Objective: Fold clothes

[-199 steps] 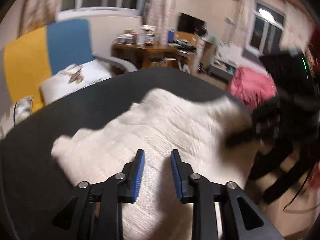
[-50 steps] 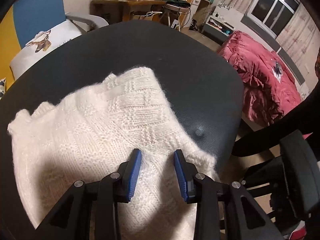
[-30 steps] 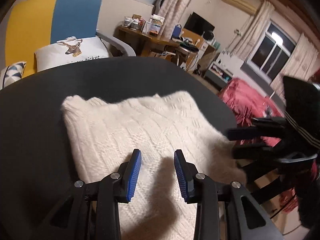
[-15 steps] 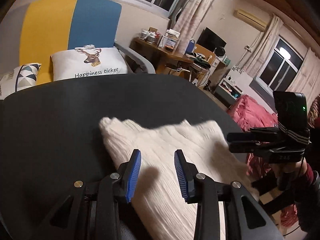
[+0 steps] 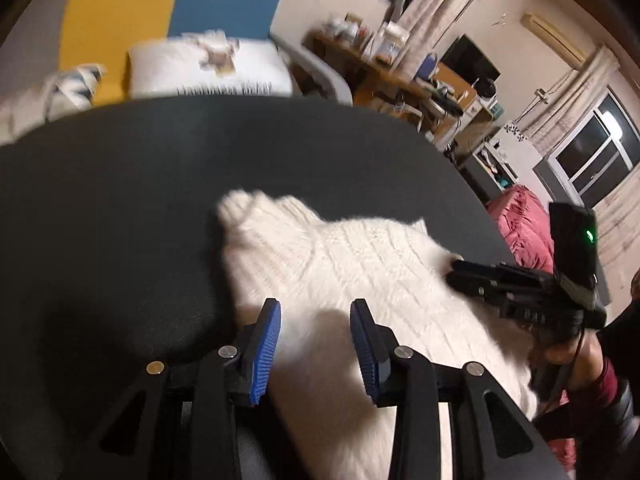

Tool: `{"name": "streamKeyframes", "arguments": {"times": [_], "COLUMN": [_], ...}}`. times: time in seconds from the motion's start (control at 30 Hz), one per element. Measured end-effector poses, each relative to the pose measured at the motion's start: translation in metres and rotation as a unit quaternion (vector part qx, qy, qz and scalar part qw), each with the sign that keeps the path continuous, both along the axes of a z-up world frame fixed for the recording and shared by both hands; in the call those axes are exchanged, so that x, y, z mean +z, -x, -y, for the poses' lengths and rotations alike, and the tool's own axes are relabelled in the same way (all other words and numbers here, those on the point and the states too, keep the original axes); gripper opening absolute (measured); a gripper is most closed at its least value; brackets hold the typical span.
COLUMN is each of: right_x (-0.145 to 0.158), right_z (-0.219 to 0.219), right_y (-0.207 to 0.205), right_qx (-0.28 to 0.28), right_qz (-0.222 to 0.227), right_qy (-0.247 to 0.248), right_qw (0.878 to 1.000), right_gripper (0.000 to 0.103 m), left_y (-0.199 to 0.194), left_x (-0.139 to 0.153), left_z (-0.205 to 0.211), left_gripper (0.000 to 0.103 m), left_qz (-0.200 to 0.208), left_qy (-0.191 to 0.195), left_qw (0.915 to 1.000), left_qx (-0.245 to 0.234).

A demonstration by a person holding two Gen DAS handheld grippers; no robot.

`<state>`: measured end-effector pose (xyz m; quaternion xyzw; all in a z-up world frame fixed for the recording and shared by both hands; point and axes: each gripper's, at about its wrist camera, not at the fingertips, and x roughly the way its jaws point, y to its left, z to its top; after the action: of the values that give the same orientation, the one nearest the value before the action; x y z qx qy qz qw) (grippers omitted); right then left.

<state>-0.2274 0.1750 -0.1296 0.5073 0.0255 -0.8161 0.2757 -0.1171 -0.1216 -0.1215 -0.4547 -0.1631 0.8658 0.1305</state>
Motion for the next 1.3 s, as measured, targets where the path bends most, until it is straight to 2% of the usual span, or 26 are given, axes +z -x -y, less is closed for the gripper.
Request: {"name": "streamKeyframes", "arguments": {"times": [0.07, 0.2, 0.3, 0.37, 0.4, 0.47, 0.5, 0.53, 0.57, 0.63, 0.7, 0.8, 0.87, 0.9, 0.93, 1.0, 1.03, 1.07, 1.17, 1.23, 1.3], "right_x": [0.008, 0.048, 0.077, 0.082, 0.079, 0.061, 0.044, 0.026, 0.009, 0.004, 0.008, 0.018, 0.033, 0.038, 0.042, 0.042, 0.037, 0.031, 0.011, 0.001, -0.006], "right_z": [-0.006, -0.014, -0.014, -0.005, 0.0, 0.008, 0.005, 0.001, -0.005, -0.022, -0.037, -0.053, -0.075, -0.086, -0.097, -0.119, -0.125, -0.131, -0.117, -0.108, -0.098], "right_y": [-0.006, -0.035, -0.079, -0.112, -0.126, -0.147, -0.146, -0.145, -0.142, -0.138, -0.134, -0.133, -0.129, -0.126, -0.121, -0.113, -0.104, -0.095, -0.057, -0.04, -0.03], "right_qx": [-0.007, 0.004, 0.075, 0.139, 0.164, 0.184, 0.167, 0.15, 0.133, 0.107, 0.084, 0.071, 0.048, 0.034, 0.019, -0.011, -0.027, -0.043, -0.045, -0.039, -0.032], "right_qz": [0.0, -0.054, -0.071, -0.06, -0.052, -0.047, -0.025, -0.002, 0.009, 0.01, 0.019, 0.033, 0.04, 0.038, 0.035, 0.04, 0.058, 0.075, 0.119, 0.146, 0.166], "right_qy": [0.01, 0.028, 0.08, 0.082, 0.072, 0.0, -0.033, -0.066, -0.09, -0.048, -0.005, 0.05, 0.128, 0.16, 0.185, 0.232, 0.239, 0.247, 0.244, 0.246, 0.238], "right_qw": [1.0, 0.998, 0.991, 0.985, 0.982, 0.982, 0.985, 0.987, 0.987, 0.993, 0.996, 0.996, 0.99, 0.986, 0.982, 0.972, 0.969, 0.965, 0.961, 0.957, 0.956], "right_gripper": [0.039, 0.039, 0.039, 0.039, 0.039, 0.039, 0.039, 0.039, 0.037, 0.037, 0.037, 0.042, 0.059, 0.079, 0.088, 0.088, 0.088, 0.088, 0.089, 0.095, 0.1], "left_y": [-0.028, -0.081, -0.108, -0.119, -0.121, -0.122, -0.123, -0.123, -0.124, -0.125, -0.127, -0.128, -0.129, -0.127, -0.125, -0.111, -0.104, -0.097, -0.076, -0.06, -0.047], "left_x": [0.008, 0.015, 0.015, 0.011, 0.007, -0.006, -0.014, -0.018, -0.018, -0.015, -0.008, -0.007, -0.012, -0.017, -0.02, -0.03, -0.035, -0.04, -0.044, -0.05, -0.057], "left_z": [0.001, -0.007, -0.027, -0.044, -0.053, -0.072, -0.081, -0.085, -0.085, -0.079, -0.055, -0.013, 0.015, 0.03, 0.04, 0.054, 0.06, 0.067, 0.062, 0.055, 0.051], "left_gripper": [0.036, 0.036, 0.036, 0.036, 0.036, 0.036, 0.037, 0.037, 0.037, 0.037, 0.037, 0.041, 0.046, 0.049, 0.051, 0.065, 0.066, 0.068, 0.07, 0.074, 0.082], "left_qz": [-0.023, -0.062, -0.083, -0.088, -0.085, -0.066, -0.051, -0.055, -0.059, -0.062, -0.057, -0.043, -0.031, -0.022, -0.013, 0.01, 0.021, 0.032, 0.053, 0.067, 0.084], "left_qy": [0.0, 0.01, 0.022, 0.021, 0.032, 0.071, 0.096, 0.094, 0.087, 0.06, -0.024, -0.106, -0.157, -0.185, -0.204, -0.239, -0.256, -0.271, -0.273, -0.282, -0.277], "left_qw": [0.9996, 0.9968, 0.9936, 0.9916, 0.9906, 0.9887, 0.9872, 0.9871, 0.9875, 0.9896, 0.9938, 0.9928, 0.9872, 0.9822, 0.9781, 0.9693, 0.9642, 0.9591, 0.9583, 0.9555, 0.956], "left_qx": [-0.013, -0.05, -0.074, -0.092, -0.102, -0.115, -0.117, -0.118, -0.117, -0.115, -0.093, -0.035, 0.002, 0.023, 0.041, 0.058, 0.067, 0.074, 0.065, 0.055, 0.046]}}
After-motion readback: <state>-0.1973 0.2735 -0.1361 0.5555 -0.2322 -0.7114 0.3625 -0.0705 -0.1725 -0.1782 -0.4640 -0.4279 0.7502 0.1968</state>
